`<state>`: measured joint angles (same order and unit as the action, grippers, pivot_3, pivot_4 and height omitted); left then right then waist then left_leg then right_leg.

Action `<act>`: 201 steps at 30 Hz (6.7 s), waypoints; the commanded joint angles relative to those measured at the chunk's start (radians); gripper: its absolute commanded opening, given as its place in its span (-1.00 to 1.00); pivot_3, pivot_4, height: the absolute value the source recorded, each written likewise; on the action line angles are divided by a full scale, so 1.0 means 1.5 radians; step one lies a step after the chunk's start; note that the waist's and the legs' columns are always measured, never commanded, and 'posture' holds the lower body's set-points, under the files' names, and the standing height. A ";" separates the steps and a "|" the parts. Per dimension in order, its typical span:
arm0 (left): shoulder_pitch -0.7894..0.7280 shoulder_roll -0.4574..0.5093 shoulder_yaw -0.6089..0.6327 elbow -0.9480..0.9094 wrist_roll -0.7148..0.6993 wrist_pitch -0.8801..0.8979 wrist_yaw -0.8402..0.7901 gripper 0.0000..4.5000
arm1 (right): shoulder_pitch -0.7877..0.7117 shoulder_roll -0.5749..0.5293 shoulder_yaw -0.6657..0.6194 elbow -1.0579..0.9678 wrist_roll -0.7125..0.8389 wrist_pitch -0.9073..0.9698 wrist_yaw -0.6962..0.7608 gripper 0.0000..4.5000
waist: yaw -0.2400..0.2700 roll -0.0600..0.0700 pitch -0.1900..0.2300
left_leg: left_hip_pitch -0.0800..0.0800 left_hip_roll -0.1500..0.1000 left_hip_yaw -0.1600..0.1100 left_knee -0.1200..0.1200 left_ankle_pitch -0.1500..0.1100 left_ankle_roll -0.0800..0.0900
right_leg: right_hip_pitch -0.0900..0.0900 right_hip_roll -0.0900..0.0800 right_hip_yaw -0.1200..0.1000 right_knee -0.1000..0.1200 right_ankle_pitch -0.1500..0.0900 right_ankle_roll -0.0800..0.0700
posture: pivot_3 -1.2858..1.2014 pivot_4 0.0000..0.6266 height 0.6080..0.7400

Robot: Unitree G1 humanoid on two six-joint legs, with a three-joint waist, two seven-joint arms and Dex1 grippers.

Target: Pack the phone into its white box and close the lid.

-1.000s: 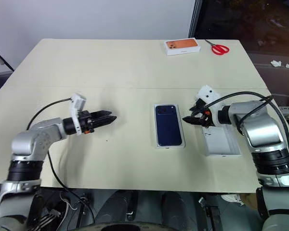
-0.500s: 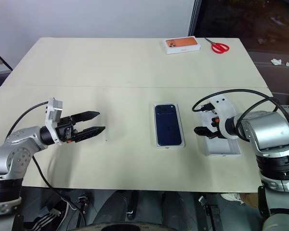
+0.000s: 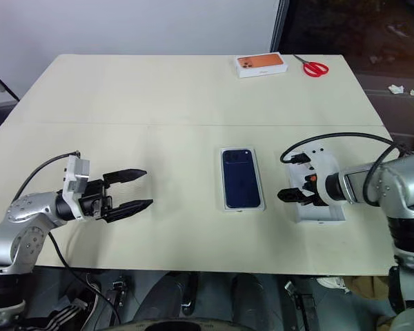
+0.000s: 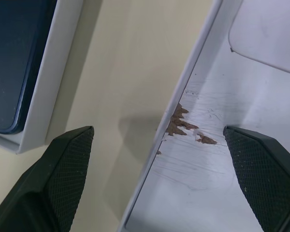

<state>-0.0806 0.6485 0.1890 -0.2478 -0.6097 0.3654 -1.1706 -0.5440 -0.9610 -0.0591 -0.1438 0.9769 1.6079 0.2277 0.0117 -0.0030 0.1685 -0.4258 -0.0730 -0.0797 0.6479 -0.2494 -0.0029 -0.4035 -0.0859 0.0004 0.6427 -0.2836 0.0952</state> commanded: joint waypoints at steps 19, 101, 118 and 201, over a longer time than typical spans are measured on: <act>0.002 -0.002 -0.021 -0.022 0.003 -0.034 0.018 1.00 | 0.039 -0.118 0.132 -0.023 0.664 -0.226 -0.619 0.89 | -0.005 0.000 0.000 | 0.000 0.000 0.001 0.000 0.001 0.002 | 0.000 0.000 0.000 0.001 0.000 0.000 | 0.03 -0.52 1.00; 0.006 -0.013 -0.032 -0.057 -0.034 0.014 0.078 1.00 | -0.017 -0.060 0.190 -0.035 0.542 -0.247 -0.672 -0.98 | -0.006 -0.001 0.000 | 0.000 0.000 0.001 0.001 0.001 0.002 | 0.000 0.000 0.000 0.001 0.000 0.000 | 0.03 -0.52 1.00; -0.017 -0.018 -0.017 -0.037 -0.051 0.027 0.095 1.00 | -0.077 0.283 -0.046 0.031 0.558 -0.469 -0.335 -0.98 | -0.016 0.000 0.000 | 0.000 0.001 0.001 0.000 0.001 0.002 | 0.000 0.002 0.001 0.003 0.000 0.000 | 0.03 -0.52 1.00; -0.156 -0.326 -0.217 0.174 0.085 -0.063 0.213 -0.70 | -0.022 0.142 -0.005 0.127 -0.015 -0.434 0.271 0.96 | -0.013 0.000 0.000 | 0.001 0.000 0.003 0.002 0.001 0.002 | -0.001 0.003 0.003 0.005 0.000 0.001 | 0.03 -0.52 1.00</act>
<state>-0.2963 0.1711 -0.1279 0.0065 -0.4887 0.2939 -0.8448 -0.5588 -0.7156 -0.0761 0.0386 1.0529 1.0564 0.5743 -0.0080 -0.0030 0.1680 -0.4240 -0.0732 -0.0743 0.6503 -0.2477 0.0009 -0.4046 -0.0822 0.0055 0.6494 -0.2832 0.0960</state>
